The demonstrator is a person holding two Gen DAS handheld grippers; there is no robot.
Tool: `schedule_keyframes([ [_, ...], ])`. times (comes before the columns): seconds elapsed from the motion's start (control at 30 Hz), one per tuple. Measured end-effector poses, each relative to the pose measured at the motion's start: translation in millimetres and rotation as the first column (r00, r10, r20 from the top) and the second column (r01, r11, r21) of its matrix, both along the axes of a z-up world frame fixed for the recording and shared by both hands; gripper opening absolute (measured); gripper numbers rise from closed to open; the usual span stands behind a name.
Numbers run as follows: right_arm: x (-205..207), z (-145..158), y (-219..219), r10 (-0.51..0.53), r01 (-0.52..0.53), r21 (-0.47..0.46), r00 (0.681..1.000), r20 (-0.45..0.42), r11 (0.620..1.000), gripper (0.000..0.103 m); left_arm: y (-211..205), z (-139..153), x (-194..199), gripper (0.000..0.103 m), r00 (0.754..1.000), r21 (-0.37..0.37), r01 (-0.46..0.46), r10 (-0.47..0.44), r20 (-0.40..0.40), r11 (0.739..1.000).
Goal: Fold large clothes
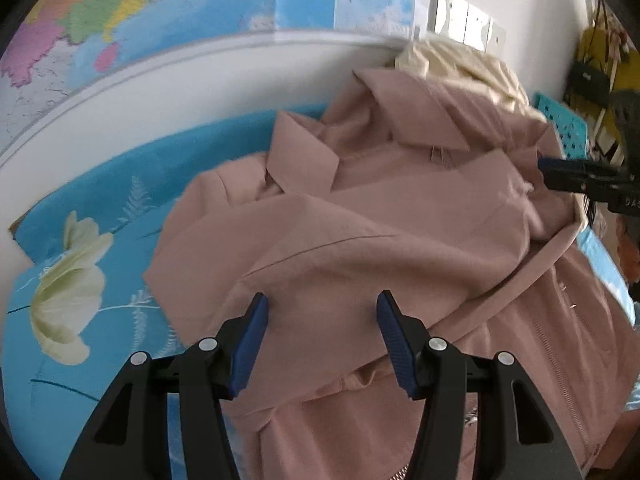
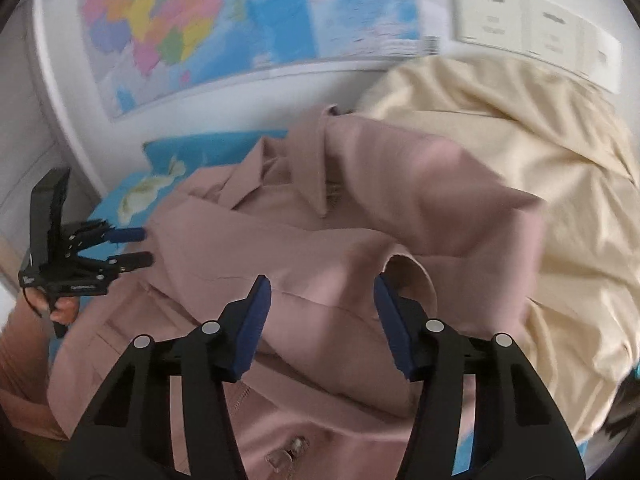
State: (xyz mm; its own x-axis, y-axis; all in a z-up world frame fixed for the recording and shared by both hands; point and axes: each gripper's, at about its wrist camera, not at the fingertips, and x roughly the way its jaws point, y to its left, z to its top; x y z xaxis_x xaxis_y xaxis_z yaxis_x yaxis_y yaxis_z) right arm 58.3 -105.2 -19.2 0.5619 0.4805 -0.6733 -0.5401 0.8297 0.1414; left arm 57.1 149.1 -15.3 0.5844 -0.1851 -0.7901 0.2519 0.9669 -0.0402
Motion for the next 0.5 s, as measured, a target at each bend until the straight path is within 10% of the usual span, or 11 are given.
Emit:
schedule_keyframes([
  [0.23, 54, -47, -25, -0.092, 0.098, 0.019, 0.975, -0.205, 0.995, 0.000, 7, -19, -1, 0.055, 0.999, -0.010, -0.006, 0.006, -0.033, 1.000],
  [0.3, 51, -44, -32, -0.103, 0.113, 0.035, 0.973, -0.209, 0.993, 0.000, 7, -17, -5, 0.058, 1.000, -0.010, -0.004, 0.004, -0.024, 1.000],
  [0.43, 30, -29, -30, -0.064, 0.072, 0.044, 0.984, -0.164, 0.996, 0.044, 15, -8, -16, 0.060, 1.000, -0.046, -0.019, 0.019, -0.002, 0.999],
  [0.5, 13, -16, -24, -0.022, 0.026, 0.035, 0.994, -0.105, 0.999, 0.047, 20, -2, -25, 0.060, 0.999, -0.059, -0.032, 0.033, 0.015, 0.998],
])
